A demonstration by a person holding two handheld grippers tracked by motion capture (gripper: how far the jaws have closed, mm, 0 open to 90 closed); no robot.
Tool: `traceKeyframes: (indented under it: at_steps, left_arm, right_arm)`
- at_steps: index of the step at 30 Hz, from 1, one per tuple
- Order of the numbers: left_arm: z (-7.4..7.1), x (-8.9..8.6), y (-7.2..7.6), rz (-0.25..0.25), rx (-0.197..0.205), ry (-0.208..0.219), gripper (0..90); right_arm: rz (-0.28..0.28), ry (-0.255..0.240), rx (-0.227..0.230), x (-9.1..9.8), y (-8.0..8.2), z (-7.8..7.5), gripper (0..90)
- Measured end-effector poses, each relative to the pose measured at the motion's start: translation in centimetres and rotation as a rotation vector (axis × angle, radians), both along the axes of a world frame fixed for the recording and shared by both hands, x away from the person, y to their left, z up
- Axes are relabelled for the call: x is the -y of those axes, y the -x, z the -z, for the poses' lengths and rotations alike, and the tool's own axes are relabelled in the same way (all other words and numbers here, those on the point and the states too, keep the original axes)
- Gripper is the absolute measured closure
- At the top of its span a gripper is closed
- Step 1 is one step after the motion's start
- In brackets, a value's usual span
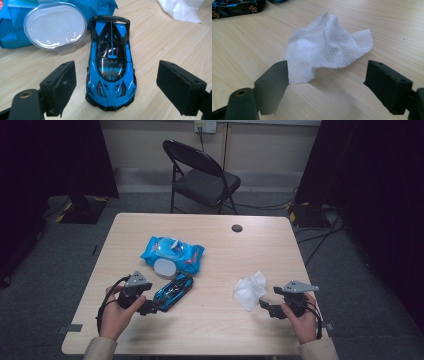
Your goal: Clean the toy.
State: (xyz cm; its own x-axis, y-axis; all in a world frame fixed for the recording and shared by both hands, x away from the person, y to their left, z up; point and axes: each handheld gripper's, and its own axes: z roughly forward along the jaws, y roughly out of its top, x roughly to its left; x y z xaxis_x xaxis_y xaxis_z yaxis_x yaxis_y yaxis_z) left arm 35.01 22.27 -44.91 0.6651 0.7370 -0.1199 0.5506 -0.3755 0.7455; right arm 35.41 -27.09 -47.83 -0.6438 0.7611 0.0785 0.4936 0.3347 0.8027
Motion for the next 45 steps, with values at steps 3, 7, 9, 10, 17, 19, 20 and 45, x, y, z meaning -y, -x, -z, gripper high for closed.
traceKeyframes:
  at_steps: [3, 7, 9, 10, 17, 19, 20, 45]
  left_arm:
    - [0.1, -0.3, 0.2, -0.005, 0.005, 0.011, 16.0]
    - [0.2, -0.7, 0.5, -0.009, 0.002, 0.014, 16.1]
    - [0.2, -0.9, 0.7, -0.006, 0.003, 0.007, 16.1]
    - [0.2, -1.0, 0.8, -0.010, -0.002, 0.014, 16.1]
    - [0.4, -2.0, 1.4, -0.017, -0.004, 0.007, 16.1]
    - [0.5, -2.2, 1.6, -0.023, -0.008, 0.013, 16.1]
    - [0.5, -2.4, 1.7, -0.026, -0.008, 0.014, 16.1]
    - [2.2, -5.1, 3.6, -0.038, -0.015, 0.012, 16.1]
  right_arm:
    - [0.003, -0.004, -0.003, 0.3, 0.2, 0.1, 18.5]
    - [0.008, 0.007, 0.000, 0.6, 0.4, 0.1, 18.5]
    - [0.005, 0.009, -0.001, 0.7, 0.5, 0.1, 18.5]
    - [0.003, 0.011, -0.001, 0.8, 0.6, 0.1, 18.5]
    - [0.006, 0.015, -0.005, 1.4, 1.0, 0.0, 18.6]
    - [0.006, 0.013, -0.004, 1.6, 1.1, 0.1, 18.6]
    - [0.008, 0.013, -0.008, 1.6, 1.2, 0.1, 18.6]
    - [0.017, 0.022, -0.015, 3.1, 2.4, 1.2, 18.9]
